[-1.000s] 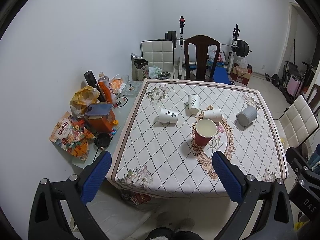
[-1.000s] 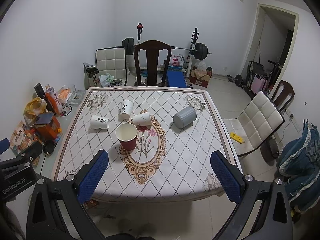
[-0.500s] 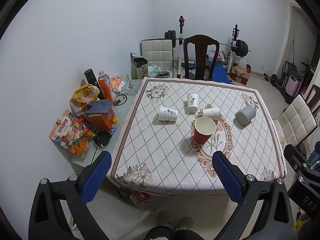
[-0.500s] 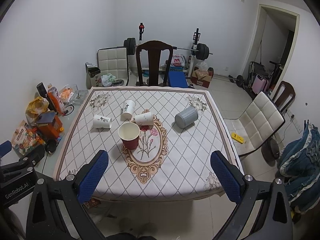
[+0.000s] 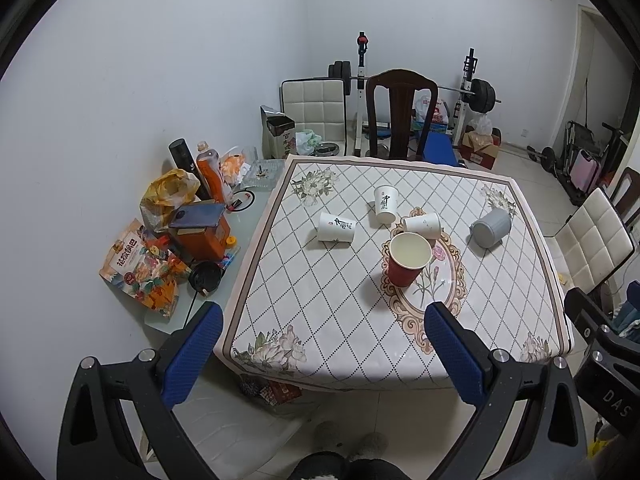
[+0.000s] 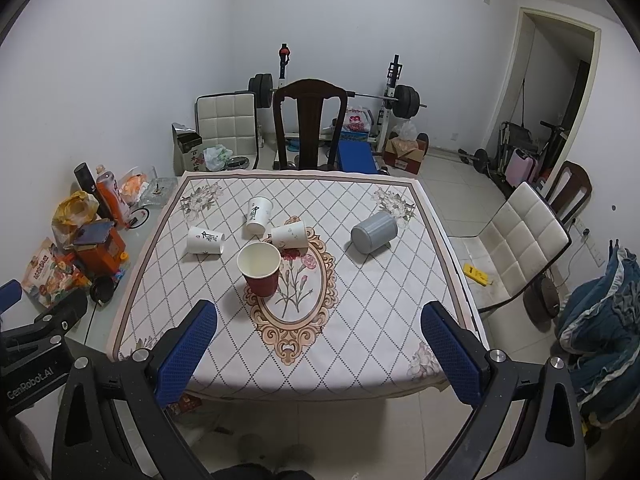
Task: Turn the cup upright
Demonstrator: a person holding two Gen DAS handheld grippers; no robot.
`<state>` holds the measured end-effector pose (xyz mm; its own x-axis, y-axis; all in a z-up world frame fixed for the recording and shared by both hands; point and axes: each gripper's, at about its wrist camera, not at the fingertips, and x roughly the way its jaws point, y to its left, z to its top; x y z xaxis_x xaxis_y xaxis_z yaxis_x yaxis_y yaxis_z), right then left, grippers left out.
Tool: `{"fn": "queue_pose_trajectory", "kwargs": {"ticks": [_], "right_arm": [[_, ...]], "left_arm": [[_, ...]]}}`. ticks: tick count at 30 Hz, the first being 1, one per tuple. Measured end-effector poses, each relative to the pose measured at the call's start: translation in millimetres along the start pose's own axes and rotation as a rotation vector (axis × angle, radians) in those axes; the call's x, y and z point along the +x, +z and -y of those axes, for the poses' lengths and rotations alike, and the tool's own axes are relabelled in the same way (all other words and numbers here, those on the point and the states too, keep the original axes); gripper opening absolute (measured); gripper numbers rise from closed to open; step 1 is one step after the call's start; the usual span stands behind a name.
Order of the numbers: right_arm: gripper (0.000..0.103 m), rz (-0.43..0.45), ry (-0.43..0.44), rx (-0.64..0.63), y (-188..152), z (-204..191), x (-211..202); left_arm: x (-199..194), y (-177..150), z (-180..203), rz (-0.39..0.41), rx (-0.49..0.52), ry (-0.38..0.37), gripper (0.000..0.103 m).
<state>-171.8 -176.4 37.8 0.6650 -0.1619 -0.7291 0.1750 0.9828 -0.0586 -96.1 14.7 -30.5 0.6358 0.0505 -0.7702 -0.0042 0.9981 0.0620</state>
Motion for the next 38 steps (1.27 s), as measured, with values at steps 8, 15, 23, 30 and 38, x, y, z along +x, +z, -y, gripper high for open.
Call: {"fn": "queue_pose_trajectory", "kwargs": {"ticks": [8, 15, 23, 30, 38], "right_arm": [[0.103, -0.004, 0.005, 0.001, -3.5, -0.5, -1.6], [0.103, -0.005, 0.006, 0.001, -4.4, 0.2, -0.9], [0.103, -0.006, 0.005, 0.001, -4.9, -0.4, -0.6], [0.103, -0.005, 0.006, 0.001, -5.1, -0.2, -1.0], [0.103, -0.006, 0.005, 0.001, -4.4, -0.6, -0.7]], "left_arm": [[-2.5, -4.0, -0.8, -0.005, 0.002, -0.004, 0.103], [-3.5, -4.8, -0.6, -0.004, 0.002, -0.004, 0.103], [-3.8, -4.7, -1.1, -0.005, 0.003, -0.005, 0.103], [-5.1, -6.5, -0.2, -0.004, 0.004, -0.003, 0.103], [-5.0, -6.0, -0.4, -0.006, 0.003, -0.008, 0.103]]}}
